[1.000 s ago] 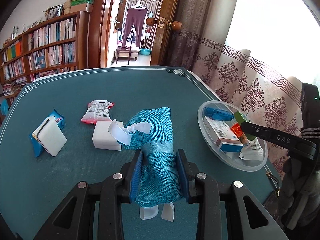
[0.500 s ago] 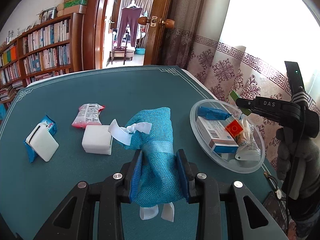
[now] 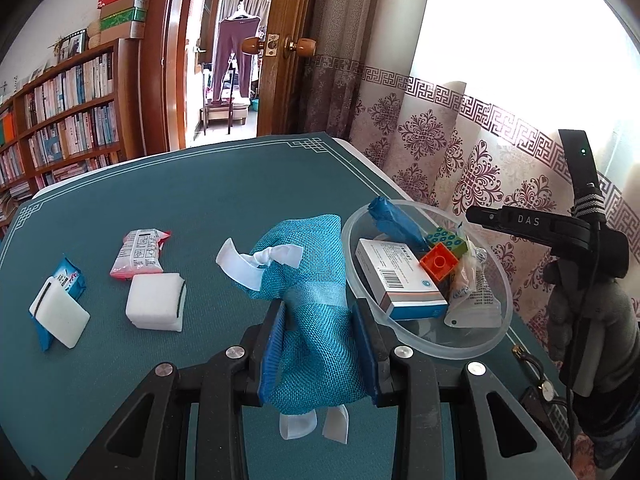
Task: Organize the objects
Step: 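Place the green brick into the bowl with the right gripper and release, then lower the blue towel into the bowl with the left gripper and release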
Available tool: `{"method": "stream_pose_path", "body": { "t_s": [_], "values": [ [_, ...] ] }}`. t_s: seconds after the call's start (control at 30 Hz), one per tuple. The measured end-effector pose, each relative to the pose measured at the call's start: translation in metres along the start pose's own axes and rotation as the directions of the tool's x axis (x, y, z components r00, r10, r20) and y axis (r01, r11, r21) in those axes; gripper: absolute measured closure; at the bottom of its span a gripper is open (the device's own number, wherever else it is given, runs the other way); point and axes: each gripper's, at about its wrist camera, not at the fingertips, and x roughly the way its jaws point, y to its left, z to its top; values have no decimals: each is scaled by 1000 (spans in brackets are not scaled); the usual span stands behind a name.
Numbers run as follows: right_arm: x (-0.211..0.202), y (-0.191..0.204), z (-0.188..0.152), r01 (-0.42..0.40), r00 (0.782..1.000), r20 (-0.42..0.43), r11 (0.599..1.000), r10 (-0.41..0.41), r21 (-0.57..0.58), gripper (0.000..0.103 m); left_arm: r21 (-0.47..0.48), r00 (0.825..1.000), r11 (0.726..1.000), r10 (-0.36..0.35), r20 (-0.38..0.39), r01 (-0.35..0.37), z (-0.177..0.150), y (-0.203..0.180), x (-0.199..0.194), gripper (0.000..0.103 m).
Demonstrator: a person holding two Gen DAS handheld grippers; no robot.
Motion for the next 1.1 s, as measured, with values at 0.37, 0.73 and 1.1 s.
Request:
{"method": "stream_pose_path", "body": {
  "t_s": [0.37, 0.73, 1.1],
  "values": [
    [-26, -5, -12, -33, 999, 39, 999, 33, 3, 72, 65, 997, 995, -73, -27, 75, 18, -41, 25, 67],
    [-30, 2, -21, -53, 998, 43, 998, 54, -27, 72, 131, 992, 984, -115, -52, 121, 41, -76, 67, 66],
    [-26, -5, -22, -54, 998, 38, 999, 54, 2, 72, 49, 995, 994, -96, -25, 97, 46, -51, 71, 33]
  ]
}}
